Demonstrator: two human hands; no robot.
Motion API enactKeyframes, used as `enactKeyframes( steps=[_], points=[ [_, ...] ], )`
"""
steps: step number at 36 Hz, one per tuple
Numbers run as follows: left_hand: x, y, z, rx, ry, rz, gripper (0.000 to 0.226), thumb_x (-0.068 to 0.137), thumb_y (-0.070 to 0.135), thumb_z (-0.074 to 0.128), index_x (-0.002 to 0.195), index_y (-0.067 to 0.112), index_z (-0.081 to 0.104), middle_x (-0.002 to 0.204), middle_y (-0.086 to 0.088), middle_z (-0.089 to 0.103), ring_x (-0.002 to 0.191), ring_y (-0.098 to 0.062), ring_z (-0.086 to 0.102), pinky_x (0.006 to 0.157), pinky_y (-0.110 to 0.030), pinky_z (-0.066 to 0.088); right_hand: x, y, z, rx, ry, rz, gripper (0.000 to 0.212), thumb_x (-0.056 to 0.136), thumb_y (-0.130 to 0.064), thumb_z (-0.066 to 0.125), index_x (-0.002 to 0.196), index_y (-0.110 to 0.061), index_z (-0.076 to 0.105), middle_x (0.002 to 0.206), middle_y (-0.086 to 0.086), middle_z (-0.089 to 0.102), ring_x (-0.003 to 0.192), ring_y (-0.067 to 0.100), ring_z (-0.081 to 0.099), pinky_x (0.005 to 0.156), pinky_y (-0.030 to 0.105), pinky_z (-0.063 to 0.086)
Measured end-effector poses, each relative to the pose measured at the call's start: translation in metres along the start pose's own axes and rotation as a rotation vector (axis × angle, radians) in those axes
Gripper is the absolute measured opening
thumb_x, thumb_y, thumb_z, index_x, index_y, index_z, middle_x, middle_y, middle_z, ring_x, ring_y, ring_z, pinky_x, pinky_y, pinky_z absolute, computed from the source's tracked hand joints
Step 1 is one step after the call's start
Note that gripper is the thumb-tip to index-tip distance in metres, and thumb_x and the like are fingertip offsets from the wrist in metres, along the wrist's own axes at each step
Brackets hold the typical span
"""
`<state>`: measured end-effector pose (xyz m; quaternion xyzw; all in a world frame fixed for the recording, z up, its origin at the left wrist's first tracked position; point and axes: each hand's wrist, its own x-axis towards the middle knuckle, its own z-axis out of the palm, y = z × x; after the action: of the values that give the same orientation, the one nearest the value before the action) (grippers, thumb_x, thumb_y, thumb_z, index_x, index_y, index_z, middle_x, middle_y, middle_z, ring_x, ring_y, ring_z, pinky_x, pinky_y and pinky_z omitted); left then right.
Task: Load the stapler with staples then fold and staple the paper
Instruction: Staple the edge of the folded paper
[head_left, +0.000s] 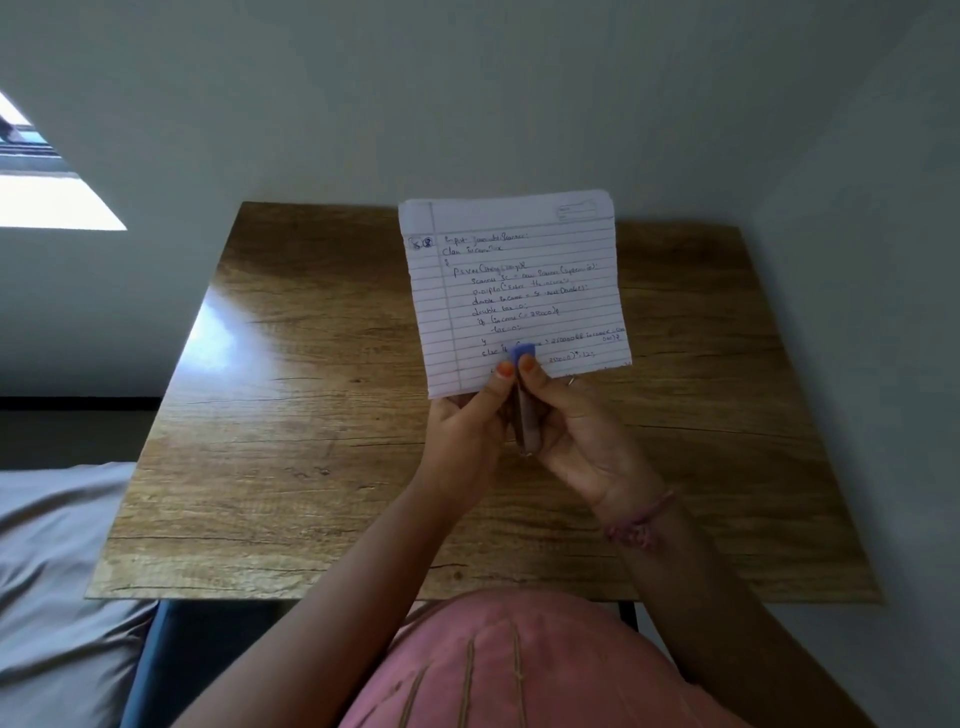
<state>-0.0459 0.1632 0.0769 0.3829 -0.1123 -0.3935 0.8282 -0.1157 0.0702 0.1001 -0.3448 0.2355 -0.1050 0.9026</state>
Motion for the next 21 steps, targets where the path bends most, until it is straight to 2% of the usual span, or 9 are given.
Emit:
enactKeyframes(
  steps=[2, 4, 6, 8, 11, 13, 15, 18, 21],
  points=[
    [0.001, -0.003, -0.001, -0.047, 0.034, -0.021, 0.049, 0.091, 0.005, 0.052, 0.138, -0.006, 0.040, 0.113, -0.007, 0.070, 0.111, -0.019, 0.064, 0.088, -0.029, 0.053, 0.002, -0.002, -0.003, 0.006, 0.009, 0.008, 0.022, 0.076, -0.017, 0.072, 0.098, -0.011, 0.073, 0.100, 0.007, 0.073, 0.099, 0.018, 0.068, 0.074, 0.026, 0.056],
    [0.002, -0.005, -0.001, -0.063, 0.067, -0.021, 0.046, 0.093, 0.005, 0.049, 0.138, -0.005, 0.041, 0.119, -0.012, 0.067, 0.114, -0.024, 0.062, 0.091, -0.032, 0.053, 0.003, -0.004, -0.006, -0.047, 0.009, 0.029, 0.026, 0.073, -0.021, 0.075, 0.095, -0.008, 0.073, 0.098, 0.010, 0.071, 0.100, 0.021, 0.065, 0.077, 0.028, 0.055],
    [0.004, -0.005, -0.001, -0.071, 0.088, -0.016, 0.046, 0.096, 0.007, 0.048, 0.139, -0.003, 0.040, 0.127, -0.019, 0.060, 0.118, -0.032, 0.058, 0.095, -0.036, 0.052, 0.001, -0.005, -0.008, -0.099, -0.001, 0.021, 0.029, 0.076, -0.022, 0.072, 0.098, -0.004, 0.069, 0.091, 0.008, 0.070, 0.087, 0.016, 0.066, 0.067, 0.023, 0.053],
    [0.006, -0.003, -0.001, -0.117, 0.097, -0.021, 0.043, 0.097, 0.010, 0.046, 0.140, 0.003, 0.042, 0.132, -0.019, 0.058, 0.123, -0.032, 0.056, 0.096, -0.037, 0.051, 0.000, -0.006, -0.011, -0.114, 0.006, -0.007, 0.032, 0.077, -0.018, 0.069, 0.106, -0.003, 0.065, 0.082, 0.001, 0.072, 0.074, 0.007, 0.068, 0.060, 0.017, 0.052],
    [0.011, 0.001, -0.004, -0.202, 0.105, -0.037, 0.038, 0.099, 0.013, 0.045, 0.137, 0.008, 0.047, 0.134, -0.017, 0.058, 0.126, -0.030, 0.054, 0.102, -0.039, 0.047, 0.001, -0.005, -0.019, -0.172, 0.077, -0.027, 0.043, 0.071, -0.019, 0.075, 0.111, -0.006, 0.067, 0.111, 0.010, 0.069, 0.099, 0.019, 0.064, 0.087, 0.028, 0.049],
    [0.014, 0.003, -0.007, -0.234, 0.109, -0.040, 0.038, 0.098, 0.015, 0.045, 0.136, 0.011, 0.048, 0.136, -0.016, 0.057, 0.128, -0.030, 0.053, 0.106, -0.041, 0.044, 0.001, -0.006, -0.024, -0.258, 0.138, -0.044, 0.036, 0.063, -0.025, 0.079, 0.098, -0.015, 0.075, 0.109, 0.012, 0.066, 0.097, 0.025, 0.055, 0.082, 0.033, 0.041],
    [0.017, 0.006, -0.010, -0.274, 0.124, -0.042, 0.041, 0.095, 0.017, 0.049, 0.136, 0.011, 0.048, 0.136, -0.015, 0.057, 0.127, -0.029, 0.053, 0.104, -0.039, 0.045, 0.001, -0.006, -0.031, -0.325, 0.169, -0.063, 0.031, 0.059, -0.028, 0.080, 0.088, -0.019, 0.077, 0.098, 0.004, 0.070, 0.089, 0.020, 0.057, 0.075, 0.028, 0.042],
    [0.021, 0.010, -0.013, -0.338, 0.164, -0.053, 0.047, 0.092, 0.018, 0.053, 0.137, 0.011, 0.047, 0.134, -0.013, 0.059, 0.125, -0.027, 0.055, 0.100, -0.037, 0.049, 0.005, -0.005, -0.043, -0.397, 0.271, -0.076, 0.040, 0.058, -0.026, 0.081, 0.096, -0.018, 0.073, 0.095, -0.001, 0.075, 0.086, 0.011, 0.065, 0.067, 0.021, 0.049],
    [0.023, 0.014, -0.016, -0.351, 0.161, -0.059, 0.042, 0.093, 0.020, 0.053, 0.134, 0.012, 0.050, 0.131, -0.013, 0.061, 0.123, -0.028, 0.057, 0.097, -0.039, 0.050, 0.013, -0.001, -0.058, -0.729, 0.448, -0.070, 0.043, 0.066, -0.028, 0.083, 0.105, -0.025, 0.067, 0.098, -0.009, 0.071, 0.090, 0.004, 0.065, 0.067, 0.019, 0.051]
  ],
)
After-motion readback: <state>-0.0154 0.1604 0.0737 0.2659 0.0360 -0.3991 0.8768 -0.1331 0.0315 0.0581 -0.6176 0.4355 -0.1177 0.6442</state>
